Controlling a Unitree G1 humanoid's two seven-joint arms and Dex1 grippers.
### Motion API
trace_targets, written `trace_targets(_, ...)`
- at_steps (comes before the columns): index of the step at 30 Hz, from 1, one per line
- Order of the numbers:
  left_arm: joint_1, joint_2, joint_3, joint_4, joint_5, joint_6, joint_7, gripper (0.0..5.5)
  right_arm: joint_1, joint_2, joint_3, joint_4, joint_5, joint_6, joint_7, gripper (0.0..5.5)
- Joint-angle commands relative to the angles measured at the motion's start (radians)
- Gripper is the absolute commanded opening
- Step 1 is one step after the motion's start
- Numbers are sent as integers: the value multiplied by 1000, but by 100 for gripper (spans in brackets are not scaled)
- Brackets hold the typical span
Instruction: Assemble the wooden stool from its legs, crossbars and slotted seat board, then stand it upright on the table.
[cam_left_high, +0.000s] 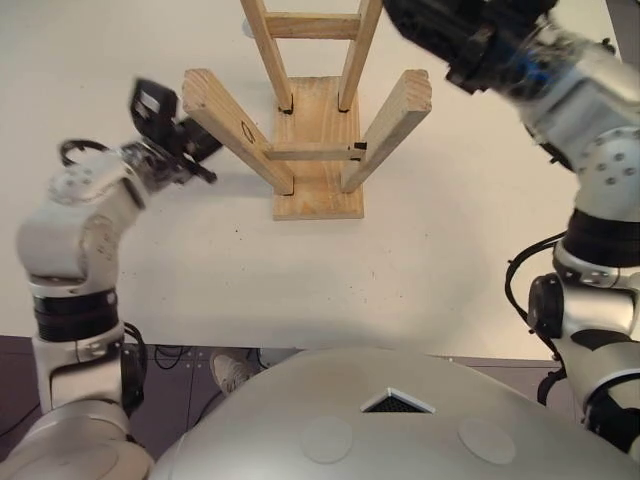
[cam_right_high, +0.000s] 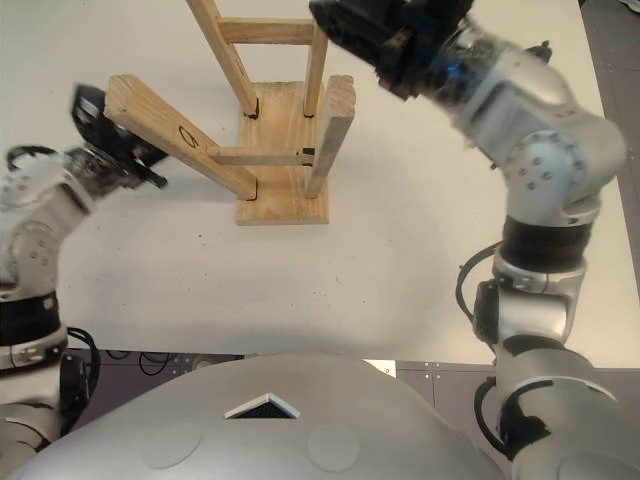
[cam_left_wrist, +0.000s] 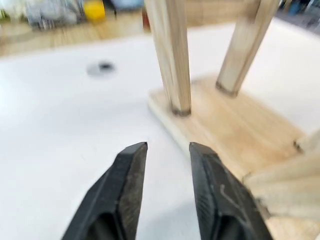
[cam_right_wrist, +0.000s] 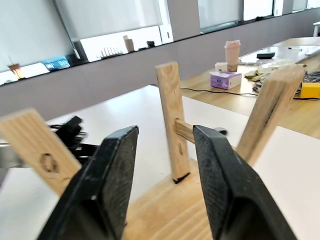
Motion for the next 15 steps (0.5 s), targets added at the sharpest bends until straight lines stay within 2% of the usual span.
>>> trace_targets(1,-11,-66,-25,-90,-30,106,69,75,51,23,170,37,-228,-81,-90,122)
trace_targets(5,-56,-159,-9,-110,-42,194,172,71,101,50,259,22,-339,-51,-134,51)
trace_targets(8,-88,-183,-36,-30,14,155,210,71,110,87,319,-48,-352,12,-138,3)
trace_targets(12,-178,-163,-114,191,124,8,158,71,75,128,393,-92,-358,74,-101,3)
trace_targets(15,-339,-189,-154,500,213,-173,119,71,50,150,466,-83,-403,84,-91,3)
